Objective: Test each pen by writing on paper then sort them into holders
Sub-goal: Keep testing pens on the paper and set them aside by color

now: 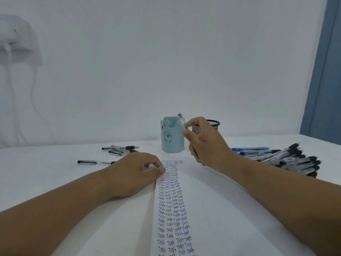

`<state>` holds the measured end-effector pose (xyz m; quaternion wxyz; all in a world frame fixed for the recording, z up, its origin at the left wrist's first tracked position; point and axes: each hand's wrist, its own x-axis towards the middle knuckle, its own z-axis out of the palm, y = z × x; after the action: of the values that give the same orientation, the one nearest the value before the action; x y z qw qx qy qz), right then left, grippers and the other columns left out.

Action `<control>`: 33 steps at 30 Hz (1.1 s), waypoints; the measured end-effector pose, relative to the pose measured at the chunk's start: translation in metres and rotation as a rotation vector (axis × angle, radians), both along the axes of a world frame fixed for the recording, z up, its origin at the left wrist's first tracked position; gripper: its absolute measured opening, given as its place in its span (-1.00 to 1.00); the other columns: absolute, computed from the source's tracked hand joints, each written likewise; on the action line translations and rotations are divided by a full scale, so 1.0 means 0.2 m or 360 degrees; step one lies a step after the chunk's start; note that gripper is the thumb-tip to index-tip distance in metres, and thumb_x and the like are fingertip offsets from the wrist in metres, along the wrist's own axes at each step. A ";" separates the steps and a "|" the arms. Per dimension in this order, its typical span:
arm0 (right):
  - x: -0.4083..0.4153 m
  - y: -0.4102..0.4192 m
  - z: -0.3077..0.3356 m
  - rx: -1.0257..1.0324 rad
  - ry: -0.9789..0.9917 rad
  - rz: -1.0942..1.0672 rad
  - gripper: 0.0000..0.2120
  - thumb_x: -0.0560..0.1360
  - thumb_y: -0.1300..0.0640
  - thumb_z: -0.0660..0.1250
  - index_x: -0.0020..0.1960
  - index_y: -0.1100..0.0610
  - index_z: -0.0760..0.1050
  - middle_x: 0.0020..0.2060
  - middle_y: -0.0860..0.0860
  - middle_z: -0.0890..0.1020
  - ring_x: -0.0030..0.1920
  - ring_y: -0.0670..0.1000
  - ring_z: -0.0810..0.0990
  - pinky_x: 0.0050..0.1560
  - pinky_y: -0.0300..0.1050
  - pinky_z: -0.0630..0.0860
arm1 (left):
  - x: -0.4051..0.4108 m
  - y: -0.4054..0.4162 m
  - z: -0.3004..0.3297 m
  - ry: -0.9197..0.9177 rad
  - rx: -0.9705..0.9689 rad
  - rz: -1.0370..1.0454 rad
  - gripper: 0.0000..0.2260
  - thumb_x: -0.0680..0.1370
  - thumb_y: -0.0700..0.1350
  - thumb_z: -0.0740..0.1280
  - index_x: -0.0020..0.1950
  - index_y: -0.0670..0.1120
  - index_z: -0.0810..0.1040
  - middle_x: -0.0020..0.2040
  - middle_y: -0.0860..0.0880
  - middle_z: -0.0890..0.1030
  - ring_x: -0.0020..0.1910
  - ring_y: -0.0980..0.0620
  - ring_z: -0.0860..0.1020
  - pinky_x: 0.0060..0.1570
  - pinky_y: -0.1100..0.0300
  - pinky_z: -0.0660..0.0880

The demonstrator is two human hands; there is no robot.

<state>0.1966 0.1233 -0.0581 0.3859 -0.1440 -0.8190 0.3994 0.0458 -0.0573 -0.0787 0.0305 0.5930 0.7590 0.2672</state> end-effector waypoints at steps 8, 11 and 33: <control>0.03 -0.01 -0.03 0.0363 -0.0232 0.0060 -0.93 0.56 0.14 0.41 -0.01 0.12 0.66 -0.51 -0.23 0.56 -0.46 -0.22 0.50 -0.38 -0.36 0.39 | 0.04 -0.02 0.00 0.0009 -0.0036 0.0067 -0.79 0.60 0.22 0.27 0.08 0.20 0.63 0.13 0.20 0.60 0.17 0.24 0.48 0.30 0.12 0.40; 0.06 -0.03 -0.01 0.0546 -0.0366 0.0137 -0.82 0.47 -0.02 0.49 -0.02 0.06 0.73 -0.29 -0.13 0.62 -0.20 -0.09 0.59 -0.11 -0.14 0.50 | 0.05 -0.02 0.00 0.0035 -0.0048 0.0097 -0.79 0.59 0.22 0.29 0.11 0.20 0.63 0.15 0.18 0.59 0.20 0.19 0.49 0.30 0.11 0.40; 0.12 -0.01 0.13 0.0950 -0.0500 -0.0100 -0.71 0.67 0.08 0.22 -0.15 0.22 0.48 -0.37 -0.05 0.42 -0.34 -0.03 0.39 -0.25 -0.05 0.38 | 0.14 -0.03 0.04 0.0163 -0.0082 0.0203 -0.52 0.47 0.49 0.13 0.12 0.22 0.57 0.06 0.29 0.57 0.15 0.24 0.46 0.35 -0.02 0.32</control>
<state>0.2204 0.1213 -0.0316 0.2922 -0.1096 -0.9445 0.1029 0.0743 -0.0641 -0.0709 -0.0102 0.5553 0.8024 0.2183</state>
